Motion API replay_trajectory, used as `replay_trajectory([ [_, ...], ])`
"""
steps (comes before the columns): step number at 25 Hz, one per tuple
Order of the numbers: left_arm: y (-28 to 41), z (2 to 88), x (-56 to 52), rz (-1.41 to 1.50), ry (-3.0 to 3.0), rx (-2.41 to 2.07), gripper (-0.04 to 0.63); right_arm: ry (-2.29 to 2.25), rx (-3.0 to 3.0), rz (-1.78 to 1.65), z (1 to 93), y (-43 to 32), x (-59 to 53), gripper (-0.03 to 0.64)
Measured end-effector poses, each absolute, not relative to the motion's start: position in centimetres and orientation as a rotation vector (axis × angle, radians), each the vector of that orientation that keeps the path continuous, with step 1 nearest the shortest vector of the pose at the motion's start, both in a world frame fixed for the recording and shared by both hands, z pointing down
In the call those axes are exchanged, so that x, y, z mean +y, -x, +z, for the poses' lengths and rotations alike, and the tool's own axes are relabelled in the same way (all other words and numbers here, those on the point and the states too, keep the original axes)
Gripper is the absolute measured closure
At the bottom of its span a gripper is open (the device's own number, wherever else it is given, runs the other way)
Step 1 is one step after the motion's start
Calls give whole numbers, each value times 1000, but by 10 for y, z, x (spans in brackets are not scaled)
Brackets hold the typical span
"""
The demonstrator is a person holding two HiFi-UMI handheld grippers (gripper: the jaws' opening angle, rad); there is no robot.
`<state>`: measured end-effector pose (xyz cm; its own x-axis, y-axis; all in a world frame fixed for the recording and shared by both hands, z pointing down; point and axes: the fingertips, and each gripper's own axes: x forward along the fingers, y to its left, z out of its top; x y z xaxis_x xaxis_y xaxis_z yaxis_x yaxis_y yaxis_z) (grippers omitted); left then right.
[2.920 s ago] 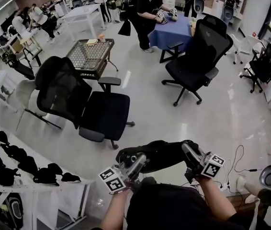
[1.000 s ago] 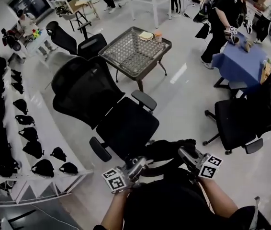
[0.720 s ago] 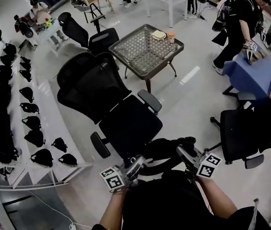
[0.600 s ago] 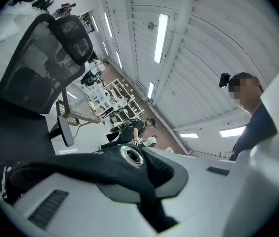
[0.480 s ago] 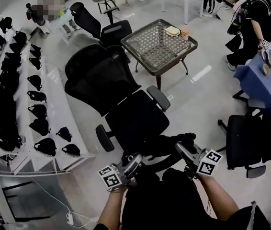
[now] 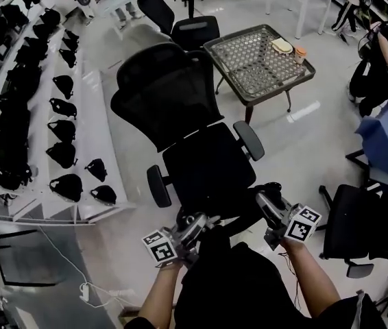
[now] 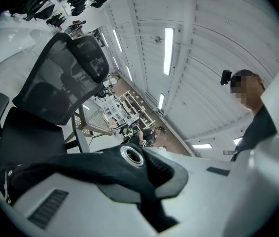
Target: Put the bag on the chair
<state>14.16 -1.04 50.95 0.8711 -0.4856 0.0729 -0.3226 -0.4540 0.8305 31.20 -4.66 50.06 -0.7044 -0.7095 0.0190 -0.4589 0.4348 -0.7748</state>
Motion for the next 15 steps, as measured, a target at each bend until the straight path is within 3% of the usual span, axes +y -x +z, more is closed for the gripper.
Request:
replay_trajectory([
  [15,-63,525,-113,-301,-2060,-696,571,997,2387,-1257,517,-241,-171,609],
])
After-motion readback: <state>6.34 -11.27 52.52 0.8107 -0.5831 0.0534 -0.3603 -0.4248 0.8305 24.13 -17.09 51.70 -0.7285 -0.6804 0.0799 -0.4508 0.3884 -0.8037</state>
